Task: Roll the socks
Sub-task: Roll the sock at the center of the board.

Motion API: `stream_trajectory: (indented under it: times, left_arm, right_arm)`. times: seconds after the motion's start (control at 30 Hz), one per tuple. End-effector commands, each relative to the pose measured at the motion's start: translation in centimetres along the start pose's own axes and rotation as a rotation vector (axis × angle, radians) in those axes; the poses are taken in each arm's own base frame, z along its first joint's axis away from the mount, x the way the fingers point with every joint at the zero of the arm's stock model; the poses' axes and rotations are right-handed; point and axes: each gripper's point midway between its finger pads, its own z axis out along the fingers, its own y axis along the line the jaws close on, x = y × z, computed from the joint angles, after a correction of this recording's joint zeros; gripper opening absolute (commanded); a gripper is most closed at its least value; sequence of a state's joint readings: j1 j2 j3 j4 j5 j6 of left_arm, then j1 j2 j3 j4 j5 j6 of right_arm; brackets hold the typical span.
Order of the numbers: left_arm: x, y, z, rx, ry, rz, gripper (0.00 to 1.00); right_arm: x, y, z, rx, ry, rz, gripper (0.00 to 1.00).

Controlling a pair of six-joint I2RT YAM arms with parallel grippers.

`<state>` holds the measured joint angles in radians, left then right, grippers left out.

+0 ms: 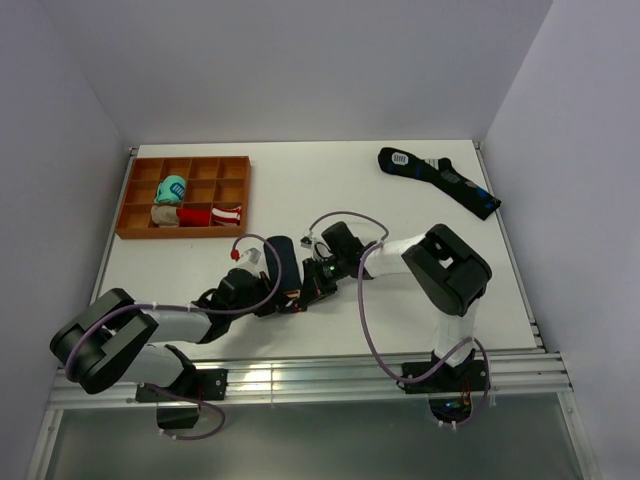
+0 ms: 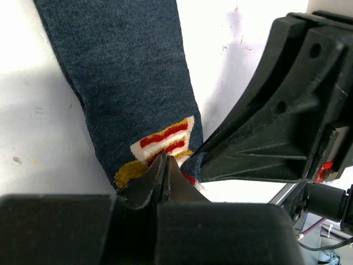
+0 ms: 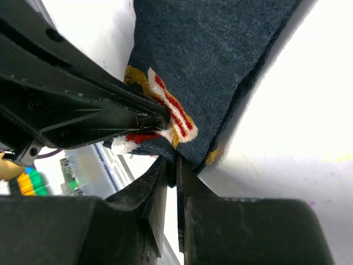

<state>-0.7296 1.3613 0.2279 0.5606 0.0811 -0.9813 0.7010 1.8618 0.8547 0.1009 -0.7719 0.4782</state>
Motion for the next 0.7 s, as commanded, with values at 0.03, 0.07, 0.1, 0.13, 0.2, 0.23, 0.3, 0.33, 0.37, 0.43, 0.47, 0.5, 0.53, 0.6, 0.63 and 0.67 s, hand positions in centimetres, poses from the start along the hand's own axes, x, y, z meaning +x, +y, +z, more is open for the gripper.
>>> stream_trajectory:
  times: [0.03,0.07,0.1,0.13,0.2,0.23,0.3,0.33,0.37,0.43,0.47,0.5,0.53,0.6,0.63,0.67]
  left_arm:
    - [-0.5,0.2,-0.4,-0.003,-0.033,0.029,0.02]
    - [-0.7,0.3,-0.5,-0.012,-0.048,0.032,0.04]
    - [-1.1,0.0,-0.7,-0.003,-0.065,0.033,0.07]
    - [-1.2,0.2,-0.9,-0.009,-0.078,0.035,0.18]
    - [-2.1,0.1,-1.5,-0.003,-0.127,0.035,0.39]
    - [-2.4,-0.1,-1.7,0.003,-0.144,0.041,0.43]
    - [-3.6,-0.5,-2.5,0.012,-0.204,0.047,0.5]
    - [-3.7,-0.2,-2.8,0.007,-0.216,0.052,0.56]
    - [-3.9,-0.3,-3.1,0.009,-0.232,0.056,0.56]
    - [-4.3,-0.1,-3.8,0.008,-0.265,0.069,0.56]
    - [-4.3,0.0,-3.9,0.007,-0.268,0.07,0.56]
    - [-4.5,-0.2,-4.3,0.015,-0.282,0.071,0.56]
    - [-4.1,0.3,-4.4,0.012,-0.275,0.085,0.55]
    - [-3.7,0.9,-4.7,0.005,-0.274,0.083,0.54]
    - [-3.6,1.0,-4.8,0.008,-0.276,0.082,0.54]
    - [-3.5,0.9,-4.9,0.022,-0.274,0.088,0.54]
  right_arm:
    - [0.7,-1.5,0.4,0.063,0.072,0.072,0.06]
    - [0.7,-1.3,0.3,0.07,0.089,0.084,0.06]
    - [0.8,-1.5,0.5,0.079,0.101,0.086,0.06]
    - [0.9,-1.7,0.5,0.089,0.113,0.095,0.06]
    - [1.1,-2.2,0.5,0.114,0.145,0.113,0.06]
    - [1.2,-2.3,0.6,0.121,0.153,0.119,0.06]
    - [1.5,-2.5,0.7,0.125,0.176,0.135,0.06]
    - [1.5,-2.6,0.8,0.131,0.179,0.142,0.06]
    - [1.5,-2.7,0.8,0.134,0.184,0.15,0.06]
    - [1.5,-2.9,1.0,0.137,0.195,0.161,0.06]
    - [1.9,-3.2,1.0,0.149,0.212,0.178,0.06]
    - [1.8,-3.2,1.1,0.15,0.216,0.178,0.06]
    - [1.6,-3.3,1.1,0.157,0.214,0.174,0.06]
    - [1.8,-3.5,0.9,0.177,0.232,0.179,0.06]
    - [1.6,-3.4,0.9,0.183,0.232,0.172,0.06]
    - [1.9,-3.6,0.8,0.192,0.243,0.184,0.06]
